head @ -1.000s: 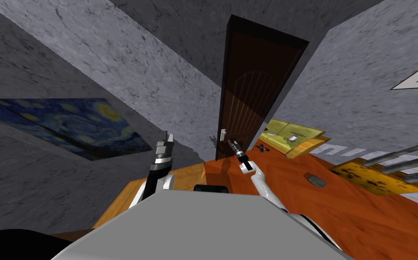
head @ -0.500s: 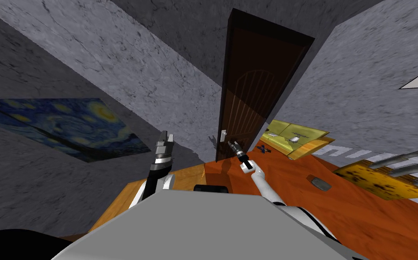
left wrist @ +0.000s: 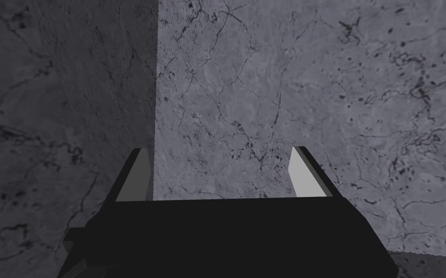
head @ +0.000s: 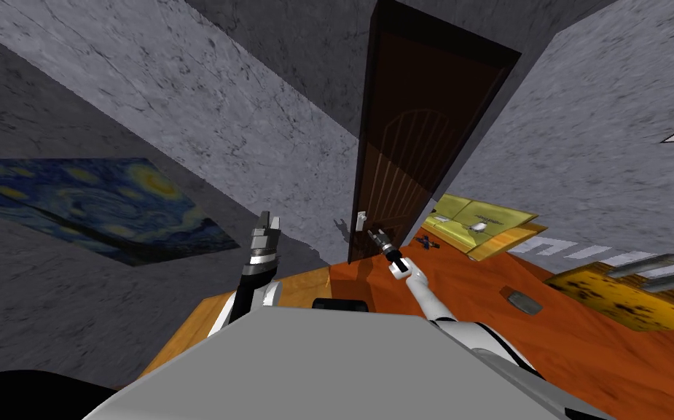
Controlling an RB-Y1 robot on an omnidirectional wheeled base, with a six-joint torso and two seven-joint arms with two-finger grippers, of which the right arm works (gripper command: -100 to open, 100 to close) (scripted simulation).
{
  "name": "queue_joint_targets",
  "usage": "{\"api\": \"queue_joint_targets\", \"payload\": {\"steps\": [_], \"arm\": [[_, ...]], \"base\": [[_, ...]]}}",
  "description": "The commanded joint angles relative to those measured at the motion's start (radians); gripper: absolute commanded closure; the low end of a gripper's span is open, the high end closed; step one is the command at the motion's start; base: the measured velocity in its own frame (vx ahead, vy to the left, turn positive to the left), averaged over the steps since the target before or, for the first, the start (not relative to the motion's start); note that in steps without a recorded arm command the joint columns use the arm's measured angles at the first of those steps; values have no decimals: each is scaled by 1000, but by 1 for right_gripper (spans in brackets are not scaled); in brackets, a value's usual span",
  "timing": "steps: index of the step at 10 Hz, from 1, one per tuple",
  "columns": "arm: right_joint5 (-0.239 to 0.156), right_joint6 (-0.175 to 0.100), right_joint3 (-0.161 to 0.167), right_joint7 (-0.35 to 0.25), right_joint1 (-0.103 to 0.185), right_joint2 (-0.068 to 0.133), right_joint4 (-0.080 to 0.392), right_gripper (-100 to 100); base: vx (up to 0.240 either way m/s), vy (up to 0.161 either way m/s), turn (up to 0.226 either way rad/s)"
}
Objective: Pull the door open
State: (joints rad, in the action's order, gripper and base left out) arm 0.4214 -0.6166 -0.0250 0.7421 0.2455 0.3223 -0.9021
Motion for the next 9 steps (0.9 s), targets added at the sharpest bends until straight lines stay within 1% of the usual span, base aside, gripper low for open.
{"api": "queue_joint_targets", "payload": {"steps": [1,4,6,7,8,9], "arm": [[16,-9,-1,31,23,7,48,-100],[38,-19,-3,67,53,19,109,-100],[49,-25,-3,86,68,26,141,-100],[45,-23,-3,77,63,24,131,-100],[37,-9,-30,104,70,15,142,-100],[31,2,-49,122,74,7,147,-100]], "base": [[75,-8,11],[81,-4,6],[65,-4,6],[32,0,2],[92,-34,245],[168,-21,360]]}}
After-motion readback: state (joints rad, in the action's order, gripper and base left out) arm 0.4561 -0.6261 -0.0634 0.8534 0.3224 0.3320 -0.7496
